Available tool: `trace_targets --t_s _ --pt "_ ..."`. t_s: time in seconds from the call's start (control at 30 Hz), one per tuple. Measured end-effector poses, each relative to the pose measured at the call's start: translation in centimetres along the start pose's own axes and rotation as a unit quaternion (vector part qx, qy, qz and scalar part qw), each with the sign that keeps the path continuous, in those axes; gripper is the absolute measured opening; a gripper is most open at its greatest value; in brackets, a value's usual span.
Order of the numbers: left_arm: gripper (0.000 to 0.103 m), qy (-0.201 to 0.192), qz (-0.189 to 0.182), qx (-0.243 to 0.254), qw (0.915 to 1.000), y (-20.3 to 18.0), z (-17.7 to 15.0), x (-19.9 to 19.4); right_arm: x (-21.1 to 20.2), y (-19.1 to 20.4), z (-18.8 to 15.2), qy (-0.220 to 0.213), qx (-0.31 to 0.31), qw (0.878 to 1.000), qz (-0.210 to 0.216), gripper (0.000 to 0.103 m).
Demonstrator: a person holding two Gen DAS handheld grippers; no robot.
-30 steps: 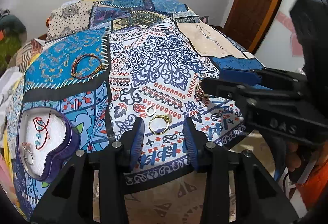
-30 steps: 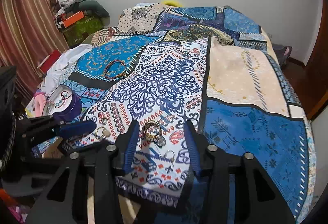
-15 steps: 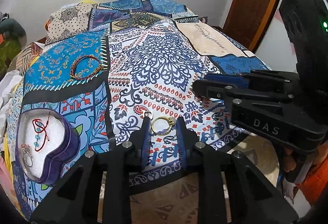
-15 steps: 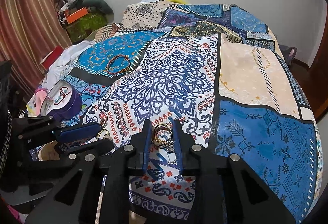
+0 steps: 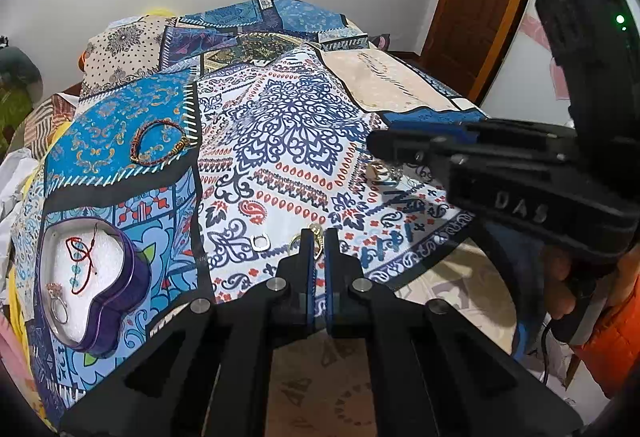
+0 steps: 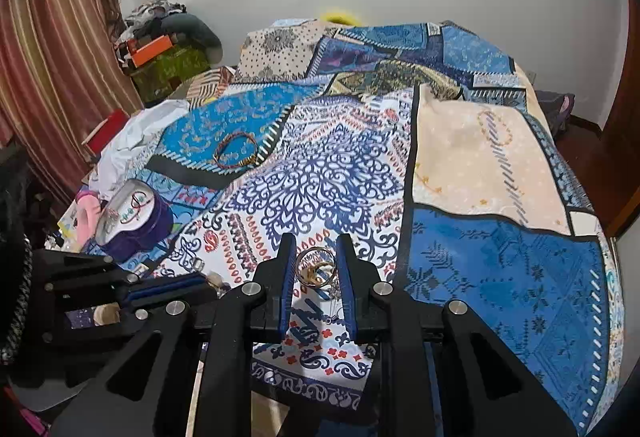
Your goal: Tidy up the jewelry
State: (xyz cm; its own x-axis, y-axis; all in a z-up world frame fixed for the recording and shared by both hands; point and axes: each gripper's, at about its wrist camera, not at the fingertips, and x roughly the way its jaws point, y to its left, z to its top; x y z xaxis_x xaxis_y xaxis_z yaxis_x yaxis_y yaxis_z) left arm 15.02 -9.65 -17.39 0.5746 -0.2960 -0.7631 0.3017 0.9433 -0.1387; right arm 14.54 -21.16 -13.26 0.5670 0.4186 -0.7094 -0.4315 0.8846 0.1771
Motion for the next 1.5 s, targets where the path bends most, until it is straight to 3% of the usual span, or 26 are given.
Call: trace_targets --t_s 0.37,0.57,0.63,0.7,0.87,1.03,1.3,1.43,1.5 --pt "0.006 0.009 -0.008 -0.013 0.9998 1.7 -0.9 -2.2 -2.6 -0.3 0.4 -0.03 0.006 1.0 -0.001 0.018" --pt "0.02 0.031 -0.023 -0.037 0.9986 2.2 -1.3 -1.6 -3.7 -1.0 0.0 -0.037 0.014 0.999 -0.003 0.018" --pt "0.033 0.031 -0.026 -0.042 0.9983 2.2 -1.2 -1.4 -3.8 -1.3 -0.2 -0.035 0.017 0.999 -0.004 0.018" --pt "0.036 0.033 -0.029 -0.047 0.9979 1.9 -0.9 -0.8 -3.8 -1.5 -0.5 -0.03 0.019 0.999 -0.001 0.018" --pt "0.036 0.037 -0.032 -0.042 0.9979 1.4 -0.3 0.4 -3.6 -1.4 -1.3 -0.017 0.013 1.0 -0.014 0.018" --pt "0.036 0.039 -0.039 -0.048 0.9973 1.6 0.2 1.2 -3.4 -1.0 -1.8 -0.012 0.004 1.0 -0.001 0.018" --pt "0.036 0.03 -0.017 -0.026 0.9991 0.8 0.5 2.1 -2.8 -0.6 -2.6 0.004 -0.002 1.0 -0.007 0.018" --pt "0.024 0.024 -0.006 -0.014 0.9996 0.6 0.5 2.3 -2.1 -0.5 -2.5 0.023 -0.013 1.0 -0.014 0.023" --pt "0.024 0.023 -0.005 -0.011 0.9996 0.5 0.5 2.3 -1.5 -0.3 -2.3 0.033 -0.022 0.999 -0.021 0.026"
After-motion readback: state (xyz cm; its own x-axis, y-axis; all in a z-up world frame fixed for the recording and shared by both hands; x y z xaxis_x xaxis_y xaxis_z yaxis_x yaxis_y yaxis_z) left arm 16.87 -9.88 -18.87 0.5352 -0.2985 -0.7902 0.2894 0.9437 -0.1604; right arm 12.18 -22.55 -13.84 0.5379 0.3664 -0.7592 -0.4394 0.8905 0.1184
